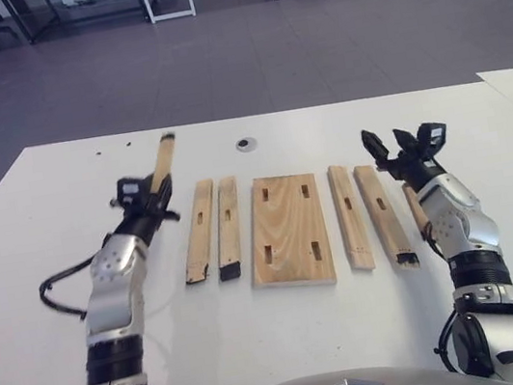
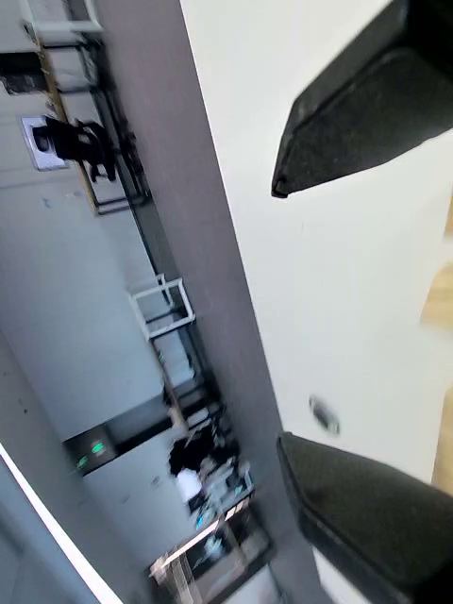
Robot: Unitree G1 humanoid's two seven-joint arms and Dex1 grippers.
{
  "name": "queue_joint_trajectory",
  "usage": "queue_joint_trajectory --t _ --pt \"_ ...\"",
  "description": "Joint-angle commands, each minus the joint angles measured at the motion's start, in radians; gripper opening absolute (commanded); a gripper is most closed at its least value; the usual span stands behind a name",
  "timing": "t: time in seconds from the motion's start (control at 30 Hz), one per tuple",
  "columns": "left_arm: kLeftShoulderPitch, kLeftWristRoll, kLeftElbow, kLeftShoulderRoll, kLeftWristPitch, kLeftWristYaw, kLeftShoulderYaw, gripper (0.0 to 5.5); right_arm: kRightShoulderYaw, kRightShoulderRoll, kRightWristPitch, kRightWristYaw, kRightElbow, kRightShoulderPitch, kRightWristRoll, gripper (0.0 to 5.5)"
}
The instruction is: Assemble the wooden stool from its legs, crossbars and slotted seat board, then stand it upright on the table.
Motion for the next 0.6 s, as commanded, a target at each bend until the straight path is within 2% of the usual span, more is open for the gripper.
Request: queue_joint_trajectory --t 0.03,0.13,0.27,0.6 --pt "-0.154 0.036 0.059 -0.063 -0.094 -0.081 -0.124 1.29 0.066 0.122 0.242 -0.014 -0.202 -0.086 0.238 4.64" --pt "-0.188 0.038 0.051 -0.095 -0.157 -0.126 -0.178 1.29 0.065 0.203 0.311 -0.091 -0.225 -0.120 0.327 4.64" --pt "-0.180 0.083 0.041 -0.081 -0.219 -0.179 -0.240 1.29 0.028 0.245 0.336 -0.150 -0.220 -0.151 0.402 3.99" --pt "-0.147 0.091 0.020 -0.073 -0.250 -0.246 -0.276 1.29 -0.002 0.250 0.356 -0.202 -0.223 -0.174 0.452 2.20"
